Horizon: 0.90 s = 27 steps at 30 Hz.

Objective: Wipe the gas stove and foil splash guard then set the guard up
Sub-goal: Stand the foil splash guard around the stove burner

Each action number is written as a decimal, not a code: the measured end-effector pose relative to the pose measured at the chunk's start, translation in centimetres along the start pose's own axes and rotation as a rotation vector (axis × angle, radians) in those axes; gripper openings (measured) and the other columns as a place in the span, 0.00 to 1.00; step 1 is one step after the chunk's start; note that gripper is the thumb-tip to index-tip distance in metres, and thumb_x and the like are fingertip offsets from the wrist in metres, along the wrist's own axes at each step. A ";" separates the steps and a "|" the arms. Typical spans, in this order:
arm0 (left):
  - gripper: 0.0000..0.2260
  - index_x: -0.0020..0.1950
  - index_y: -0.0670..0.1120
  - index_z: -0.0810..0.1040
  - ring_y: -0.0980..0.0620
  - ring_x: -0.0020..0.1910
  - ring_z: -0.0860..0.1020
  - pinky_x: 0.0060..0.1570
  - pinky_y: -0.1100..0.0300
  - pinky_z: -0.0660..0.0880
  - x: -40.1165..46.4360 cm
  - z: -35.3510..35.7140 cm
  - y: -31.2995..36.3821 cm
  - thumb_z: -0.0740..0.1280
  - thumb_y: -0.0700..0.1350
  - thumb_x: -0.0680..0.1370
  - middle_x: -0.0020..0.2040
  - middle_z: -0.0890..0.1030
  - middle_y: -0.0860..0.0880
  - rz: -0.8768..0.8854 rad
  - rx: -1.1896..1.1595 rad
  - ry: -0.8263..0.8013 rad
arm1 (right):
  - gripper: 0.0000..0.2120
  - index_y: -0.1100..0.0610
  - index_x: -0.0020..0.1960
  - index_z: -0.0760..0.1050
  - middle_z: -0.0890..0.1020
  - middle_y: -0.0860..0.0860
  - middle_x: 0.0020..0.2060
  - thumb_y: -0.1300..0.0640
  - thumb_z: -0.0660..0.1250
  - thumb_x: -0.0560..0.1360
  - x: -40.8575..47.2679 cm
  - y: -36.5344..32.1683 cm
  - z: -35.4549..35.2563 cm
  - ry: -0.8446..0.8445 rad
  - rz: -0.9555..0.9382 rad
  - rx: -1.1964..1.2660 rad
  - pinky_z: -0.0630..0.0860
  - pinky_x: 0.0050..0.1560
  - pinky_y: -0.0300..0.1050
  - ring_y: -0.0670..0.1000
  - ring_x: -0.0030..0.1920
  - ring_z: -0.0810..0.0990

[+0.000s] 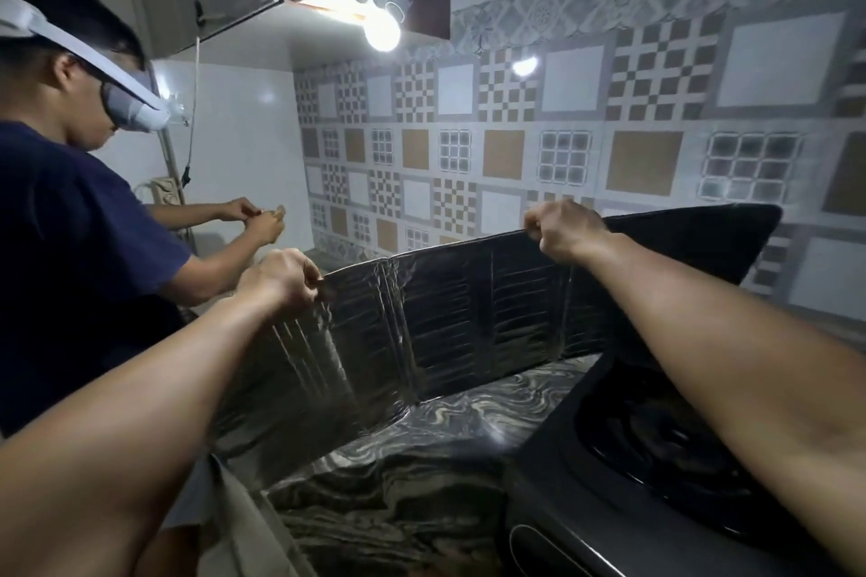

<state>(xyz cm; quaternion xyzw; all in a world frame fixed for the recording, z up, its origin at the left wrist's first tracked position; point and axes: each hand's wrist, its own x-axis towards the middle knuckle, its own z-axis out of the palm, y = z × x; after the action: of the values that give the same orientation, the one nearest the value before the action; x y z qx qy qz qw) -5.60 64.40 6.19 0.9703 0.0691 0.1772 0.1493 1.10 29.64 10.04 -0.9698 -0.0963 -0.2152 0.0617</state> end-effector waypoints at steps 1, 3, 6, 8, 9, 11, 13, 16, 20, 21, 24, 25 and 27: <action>0.06 0.48 0.49 0.84 0.48 0.49 0.80 0.49 0.58 0.76 0.0 0.1 1.0 0.72 0.44 0.73 0.50 0.84 0.48 -0.007 0.000 0.020 | 0.14 0.52 0.43 0.74 0.79 0.52 0.43 0.69 0.57 0.74 -0.1 0.7 -0.2 0.008 0.008 0.006 0.71 0.41 0.46 0.54 0.43 0.77; 0.02 0.45 0.49 0.83 0.47 0.49 0.79 0.49 0.58 0.75 0.1 0.4 3.0 0.72 0.45 0.73 0.49 0.84 0.47 -0.011 -0.021 0.046 | 0.15 0.51 0.39 0.73 0.79 0.53 0.41 0.70 0.57 0.73 -0.4 2.4 -0.6 0.026 0.030 -0.001 0.70 0.38 0.45 0.54 0.41 0.76; 0.05 0.37 0.51 0.78 0.47 0.49 0.80 0.51 0.57 0.75 0.5 1.1 5.1 0.72 0.47 0.71 0.46 0.82 0.48 -0.026 -0.069 -0.008 | 0.15 0.52 0.39 0.74 0.79 0.52 0.41 0.70 0.57 0.72 -0.8 5.0 -1.3 0.068 0.079 -0.010 0.69 0.39 0.46 0.54 0.40 0.76; 0.06 0.35 0.50 0.79 0.48 0.47 0.80 0.49 0.57 0.76 0.8 1.9 6.2 0.73 0.45 0.70 0.44 0.83 0.48 -0.006 -0.096 -0.080 | 0.14 0.53 0.41 0.75 0.80 0.52 0.42 0.70 0.58 0.73 -1.2 6.9 -1.7 0.098 0.107 -0.028 0.69 0.41 0.46 0.55 0.41 0.77; 0.06 0.34 0.50 0.79 0.48 0.46 0.81 0.46 0.58 0.76 0.8 2.3 6.6 0.73 0.43 0.70 0.43 0.84 0.48 0.007 -0.098 -0.114 | 0.13 0.53 0.43 0.76 0.80 0.52 0.43 0.69 0.59 0.74 -1.5 7.8 -1.9 0.108 0.124 -0.041 0.69 0.42 0.46 0.55 0.42 0.77; 0.08 0.31 0.49 0.79 0.47 0.43 0.81 0.42 0.60 0.74 1.0 3.1 7.5 0.71 0.40 0.69 0.40 0.84 0.47 0.033 -0.106 -0.158 | 0.13 0.52 0.45 0.77 0.81 0.52 0.45 0.68 0.60 0.75 -2.0 9.6 -2.1 0.117 0.160 -0.056 0.70 0.44 0.46 0.54 0.43 0.76; 0.11 0.28 0.49 0.78 0.47 0.39 0.80 0.38 0.61 0.72 1.3 3.8 8.8 0.70 0.37 0.68 0.34 0.82 0.47 0.075 -0.120 -0.166 | 0.13 0.52 0.48 0.80 0.82 0.53 0.47 0.68 0.61 0.74 -2.6 11.5 -2.3 0.127 0.194 -0.070 0.72 0.48 0.48 0.55 0.44 0.76; 0.13 0.26 0.49 0.76 0.51 0.35 0.74 0.37 0.62 0.67 1.7 4.4 11.5 0.70 0.39 0.70 0.30 0.76 0.43 0.166 -0.154 -0.149 | 0.13 0.53 0.47 0.79 0.81 0.55 0.48 0.68 0.61 0.74 -3.3 13.6 -2.5 0.130 0.245 -0.099 0.73 0.53 0.50 0.56 0.45 0.74; 0.06 0.34 0.48 0.81 0.49 0.36 0.77 0.39 0.62 0.71 2.5 5.1 15.4 0.74 0.45 0.71 0.35 0.81 0.45 0.249 -0.248 -0.150 | 0.14 0.51 0.48 0.78 0.80 0.56 0.51 0.68 0.60 0.73 -3.9 16.5 -2.7 0.109 0.314 -0.124 0.73 0.53 0.50 0.58 0.48 0.75; 0.07 0.33 0.49 0.81 0.49 0.35 0.77 0.38 0.62 0.71 2.8 5.3 16.3 0.74 0.47 0.70 0.35 0.81 0.46 0.268 -0.255 -0.158 | 0.15 0.50 0.51 0.78 0.80 0.56 0.52 0.67 0.61 0.74 -4.0 17.2 -2.7 0.102 0.332 -0.127 0.72 0.54 0.50 0.58 0.50 0.76; 0.10 0.32 0.47 0.79 0.51 0.30 0.74 0.31 0.63 0.68 3.4 6.0 19.1 0.75 0.46 0.71 0.29 0.77 0.50 0.326 -0.264 -0.193 | 0.17 0.49 0.52 0.77 0.79 0.57 0.53 0.68 0.59 0.74 -4.3 19.4 -2.7 0.062 0.370 -0.136 0.71 0.48 0.48 0.59 0.51 0.76; 0.10 0.31 0.46 0.79 0.53 0.28 0.72 0.29 0.63 0.67 3.7 6.3 20.1 0.74 0.46 0.71 0.27 0.76 0.50 0.336 -0.268 -0.209 | 0.16 0.49 0.51 0.76 0.79 0.57 0.52 0.68 0.59 0.74 -4.4 20.1 -2.7 0.049 0.377 -0.145 0.70 0.47 0.48 0.59 0.49 0.75; 0.09 0.34 0.42 0.82 0.53 0.26 0.72 0.26 0.64 0.67 4.1 7.1 21.8 0.73 0.45 0.72 0.28 0.76 0.48 0.346 -0.270 -0.235 | 0.15 0.50 0.51 0.75 0.80 0.57 0.52 0.68 0.59 0.75 -4.8 21.5 -2.6 0.031 0.392 -0.165 0.70 0.46 0.48 0.59 0.48 0.75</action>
<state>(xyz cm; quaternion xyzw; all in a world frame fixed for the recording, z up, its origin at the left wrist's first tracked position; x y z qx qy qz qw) 2.53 42.69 8.04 0.9530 -0.1399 0.0936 0.2521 0.39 7.49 8.67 -0.9684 0.1132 -0.2209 0.0242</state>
